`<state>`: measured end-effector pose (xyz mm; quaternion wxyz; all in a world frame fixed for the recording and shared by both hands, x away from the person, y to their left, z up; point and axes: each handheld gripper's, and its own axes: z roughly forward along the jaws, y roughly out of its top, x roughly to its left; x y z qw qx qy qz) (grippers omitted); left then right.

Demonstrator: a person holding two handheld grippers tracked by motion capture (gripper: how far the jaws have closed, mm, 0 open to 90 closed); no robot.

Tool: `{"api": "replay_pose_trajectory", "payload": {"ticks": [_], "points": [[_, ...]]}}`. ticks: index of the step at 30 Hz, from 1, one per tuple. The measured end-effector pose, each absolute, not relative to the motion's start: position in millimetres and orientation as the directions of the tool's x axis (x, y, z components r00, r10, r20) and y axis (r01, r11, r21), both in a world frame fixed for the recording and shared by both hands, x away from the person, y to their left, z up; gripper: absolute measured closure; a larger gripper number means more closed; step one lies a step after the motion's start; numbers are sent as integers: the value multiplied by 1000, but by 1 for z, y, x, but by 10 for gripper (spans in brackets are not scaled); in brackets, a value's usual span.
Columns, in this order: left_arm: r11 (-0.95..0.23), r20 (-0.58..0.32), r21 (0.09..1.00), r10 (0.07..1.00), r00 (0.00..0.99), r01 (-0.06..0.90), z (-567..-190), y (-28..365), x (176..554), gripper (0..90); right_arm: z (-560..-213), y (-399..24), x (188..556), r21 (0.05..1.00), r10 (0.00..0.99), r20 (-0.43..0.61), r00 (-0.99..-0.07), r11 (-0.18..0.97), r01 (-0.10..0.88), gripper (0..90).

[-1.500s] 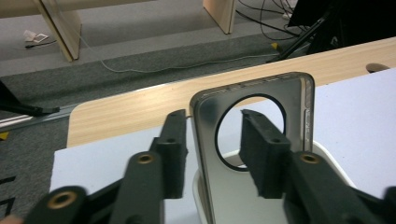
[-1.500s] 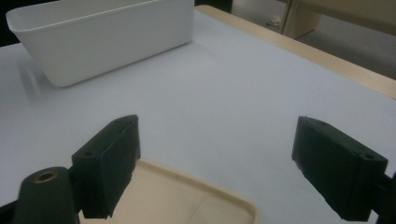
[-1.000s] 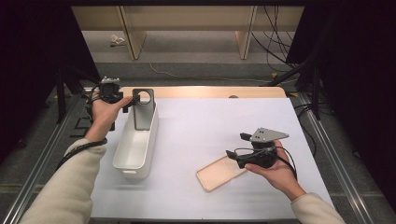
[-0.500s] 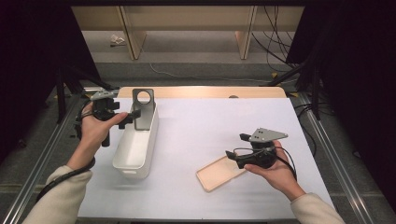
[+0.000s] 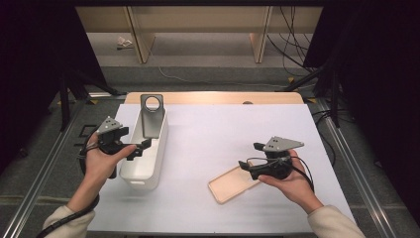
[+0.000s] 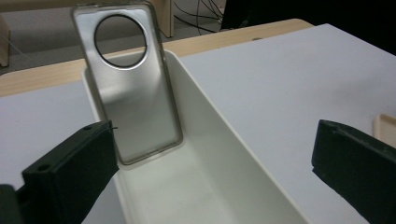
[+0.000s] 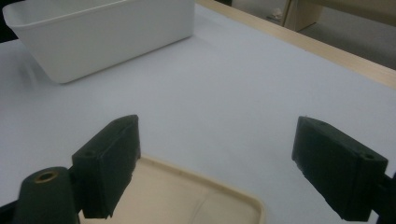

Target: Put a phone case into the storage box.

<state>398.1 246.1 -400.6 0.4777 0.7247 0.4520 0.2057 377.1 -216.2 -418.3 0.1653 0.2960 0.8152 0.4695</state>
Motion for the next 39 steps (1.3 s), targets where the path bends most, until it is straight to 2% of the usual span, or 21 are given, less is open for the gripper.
{"api": "replay_pose_trajectory", "payload": {"ticks": [23,39], "points": [[-206,-88,885,808,583,418,-422,221,333,12,-419,-212,376,866,623,12,-782,384,320,163],[-227,-71,878,808,585,421,-424,221,330,11,-419,-211,377,866,622,19,-783,381,324,162]]}}
